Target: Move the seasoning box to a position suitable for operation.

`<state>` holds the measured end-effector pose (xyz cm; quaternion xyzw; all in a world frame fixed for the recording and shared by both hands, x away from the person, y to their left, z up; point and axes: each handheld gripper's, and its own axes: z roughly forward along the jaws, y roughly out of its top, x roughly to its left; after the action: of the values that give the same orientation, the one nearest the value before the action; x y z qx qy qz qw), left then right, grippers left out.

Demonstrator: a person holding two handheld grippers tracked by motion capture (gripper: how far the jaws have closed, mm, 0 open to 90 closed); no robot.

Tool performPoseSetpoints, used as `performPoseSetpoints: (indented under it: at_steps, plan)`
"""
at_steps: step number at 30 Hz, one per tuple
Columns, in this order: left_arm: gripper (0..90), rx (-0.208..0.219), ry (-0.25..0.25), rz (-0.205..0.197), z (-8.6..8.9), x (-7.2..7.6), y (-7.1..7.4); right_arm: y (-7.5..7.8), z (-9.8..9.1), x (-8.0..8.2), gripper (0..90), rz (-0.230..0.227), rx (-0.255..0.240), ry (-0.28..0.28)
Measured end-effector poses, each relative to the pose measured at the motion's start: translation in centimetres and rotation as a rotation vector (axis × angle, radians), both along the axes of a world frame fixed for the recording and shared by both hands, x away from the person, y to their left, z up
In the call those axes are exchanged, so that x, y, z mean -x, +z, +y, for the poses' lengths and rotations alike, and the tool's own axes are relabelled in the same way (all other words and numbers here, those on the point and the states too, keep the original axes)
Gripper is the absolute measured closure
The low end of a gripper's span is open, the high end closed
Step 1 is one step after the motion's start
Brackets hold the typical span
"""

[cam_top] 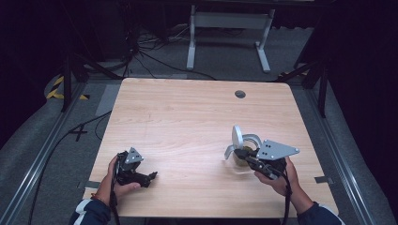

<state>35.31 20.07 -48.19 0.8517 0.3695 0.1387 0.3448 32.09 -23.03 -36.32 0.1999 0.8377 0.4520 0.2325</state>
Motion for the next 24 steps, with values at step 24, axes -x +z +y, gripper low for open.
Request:
performPoseSetpoints:
  at_steps: [24]
  plan:
    - [2.0, 0.000, 0.001, 0.000, 0.0, 0.0, 0.0, 0.7, -1.5, 0.0, 89.5, -0.019, 0.016, -0.077]
